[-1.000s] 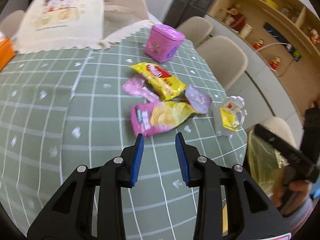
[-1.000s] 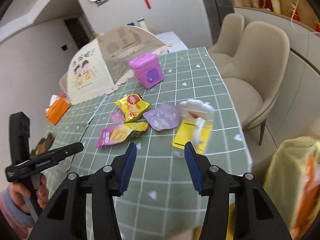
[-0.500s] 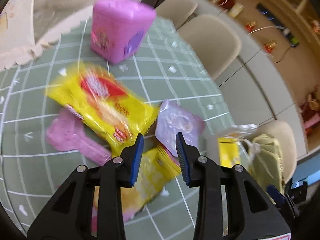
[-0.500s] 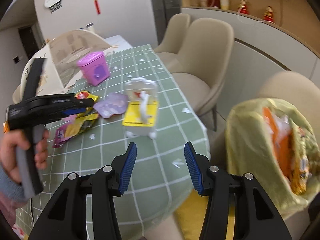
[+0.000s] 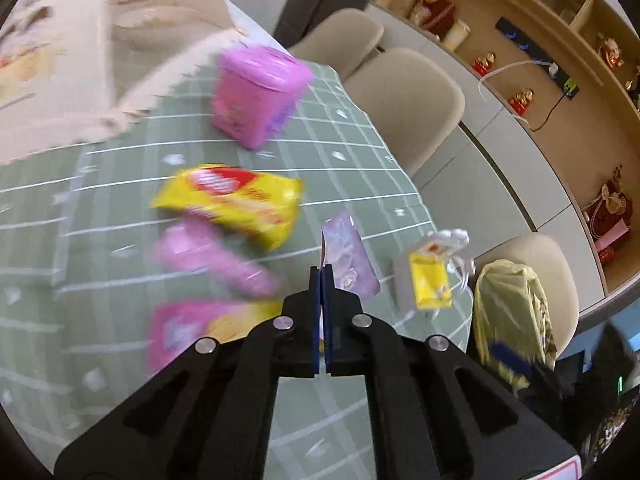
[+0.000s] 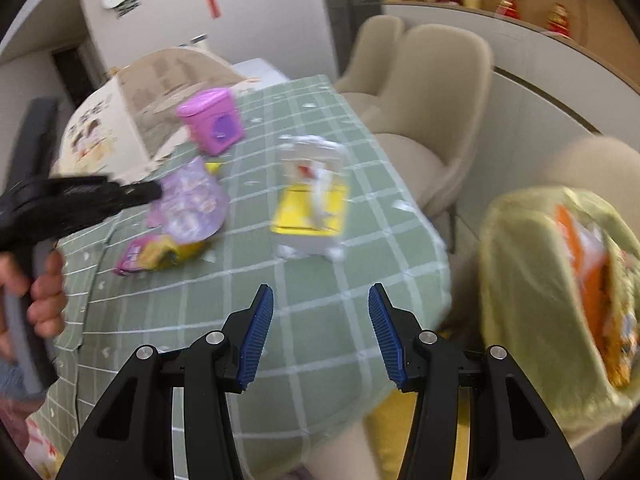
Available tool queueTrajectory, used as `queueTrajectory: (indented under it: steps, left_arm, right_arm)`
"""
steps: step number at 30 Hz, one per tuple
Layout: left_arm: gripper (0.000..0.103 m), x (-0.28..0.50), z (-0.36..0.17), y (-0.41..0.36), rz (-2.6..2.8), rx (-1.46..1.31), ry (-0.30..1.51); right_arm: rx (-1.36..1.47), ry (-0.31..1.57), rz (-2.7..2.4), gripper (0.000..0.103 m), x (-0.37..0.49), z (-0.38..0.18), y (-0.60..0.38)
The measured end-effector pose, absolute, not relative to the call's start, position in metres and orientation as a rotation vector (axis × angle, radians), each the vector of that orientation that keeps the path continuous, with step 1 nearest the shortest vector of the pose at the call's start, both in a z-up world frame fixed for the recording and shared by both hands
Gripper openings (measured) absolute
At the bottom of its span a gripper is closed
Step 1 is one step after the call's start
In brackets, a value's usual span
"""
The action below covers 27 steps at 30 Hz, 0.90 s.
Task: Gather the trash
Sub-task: 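Grasp the purple translucent wrapper with the left gripper while the right gripper grasps the pink chip bag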
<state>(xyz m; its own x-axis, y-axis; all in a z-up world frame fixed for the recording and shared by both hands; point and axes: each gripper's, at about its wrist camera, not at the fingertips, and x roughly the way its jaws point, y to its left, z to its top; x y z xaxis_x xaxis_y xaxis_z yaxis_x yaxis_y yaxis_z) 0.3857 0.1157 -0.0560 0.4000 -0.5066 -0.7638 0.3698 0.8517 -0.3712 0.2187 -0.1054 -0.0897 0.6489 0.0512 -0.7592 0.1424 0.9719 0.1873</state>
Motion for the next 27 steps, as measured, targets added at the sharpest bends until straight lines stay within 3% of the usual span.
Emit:
queueTrajectory:
  steps: [10,16,27]
  left_arm:
    - [0.001,0.347,-0.079,0.252,-0.302,-0.247,1.078]
    - [0.001,0.337,-0.090,0.289,-0.244,-0.310,1.095]
    - [0.001,0.342,-0.097,0.289,-0.259,-0.327,1.106]
  right_arm:
    - [0.053,0.902,0.316,0.047,0.301,-0.089,-0.017]
    - [0.050,0.985,0.405,0.047,0.352,-0.111,0.000]
    - [0.129,1.097,0.497,0.047,0.297,-0.137,0.014]
